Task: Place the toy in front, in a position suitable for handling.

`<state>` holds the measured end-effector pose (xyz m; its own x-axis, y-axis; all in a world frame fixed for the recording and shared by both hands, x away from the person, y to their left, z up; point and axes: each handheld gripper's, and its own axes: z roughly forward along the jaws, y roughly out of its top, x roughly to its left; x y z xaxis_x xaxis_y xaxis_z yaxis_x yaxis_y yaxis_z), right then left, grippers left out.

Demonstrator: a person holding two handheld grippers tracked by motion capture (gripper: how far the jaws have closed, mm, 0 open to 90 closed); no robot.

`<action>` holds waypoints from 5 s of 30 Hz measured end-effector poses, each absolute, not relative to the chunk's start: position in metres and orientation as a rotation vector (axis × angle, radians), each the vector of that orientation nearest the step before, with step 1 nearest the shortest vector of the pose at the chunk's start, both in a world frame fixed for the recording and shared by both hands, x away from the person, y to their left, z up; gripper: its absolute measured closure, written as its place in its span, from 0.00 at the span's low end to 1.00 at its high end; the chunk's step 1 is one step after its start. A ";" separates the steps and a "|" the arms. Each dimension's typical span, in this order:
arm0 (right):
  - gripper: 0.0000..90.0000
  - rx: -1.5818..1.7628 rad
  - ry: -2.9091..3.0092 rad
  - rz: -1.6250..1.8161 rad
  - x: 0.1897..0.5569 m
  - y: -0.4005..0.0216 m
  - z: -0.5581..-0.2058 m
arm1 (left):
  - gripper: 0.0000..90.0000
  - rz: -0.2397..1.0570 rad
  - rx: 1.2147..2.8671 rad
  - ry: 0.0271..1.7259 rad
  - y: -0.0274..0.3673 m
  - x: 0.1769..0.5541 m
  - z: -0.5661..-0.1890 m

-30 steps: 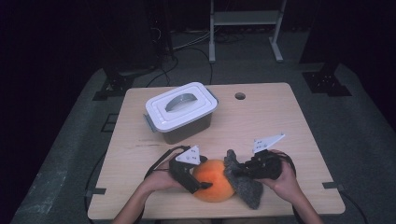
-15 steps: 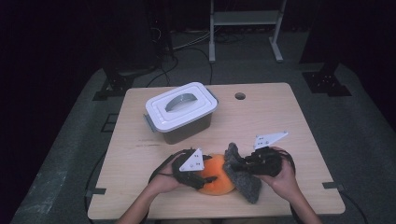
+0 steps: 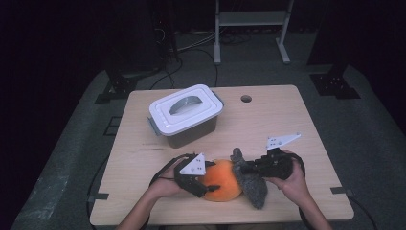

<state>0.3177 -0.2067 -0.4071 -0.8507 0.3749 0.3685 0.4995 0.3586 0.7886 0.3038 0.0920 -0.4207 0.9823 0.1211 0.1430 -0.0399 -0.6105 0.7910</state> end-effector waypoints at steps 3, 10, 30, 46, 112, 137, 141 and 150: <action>0.83 -0.796 -2.517 -1.447 0.318 -0.201 -0.413 | 0.30 0.213 2.219 0.054 0.093 0.304 -0.420; 0.83 -0.836 -2.515 -1.361 0.320 -0.213 -0.423 | 0.30 0.192 2.211 0.030 0.096 0.303 -0.421; 0.83 -0.835 -2.506 -1.384 0.319 -0.215 -0.415 | 0.27 0.186 2.219 0.015 0.091 0.300 -0.418; 0.83 -0.735 -2.545 -1.386 0.312 -0.200 -0.412 | 0.16 0.151 2.189 0.143 0.094 0.311 -0.417; 0.84 -0.795 -2.532 -1.393 0.316 -0.211 -0.406 | 0.34 0.089 2.183 0.101 0.081 0.298 -0.409; 0.84 -0.762 -2.598 -1.443 0.309 -0.208 -0.401 | 0.35 0.105 2.186 0.198 0.087 0.308 -0.415; 0.83 -0.676 -2.612 -1.477 0.301 -0.194 -0.391 | 0.34 0.112 2.181 0.224 0.085 0.309 -0.415; 0.83 -0.719 -2.601 -1.449 0.309 -0.200 -0.405 | 0.13 0.104 2.176 0.178 0.085 0.309 -0.416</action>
<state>0.3089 -0.2004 -0.4055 -0.8868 0.3611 0.2884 0.4353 0.4430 0.7838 0.3088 0.0849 -0.4160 0.9859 0.1670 0.0081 0.0892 -0.5666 0.8191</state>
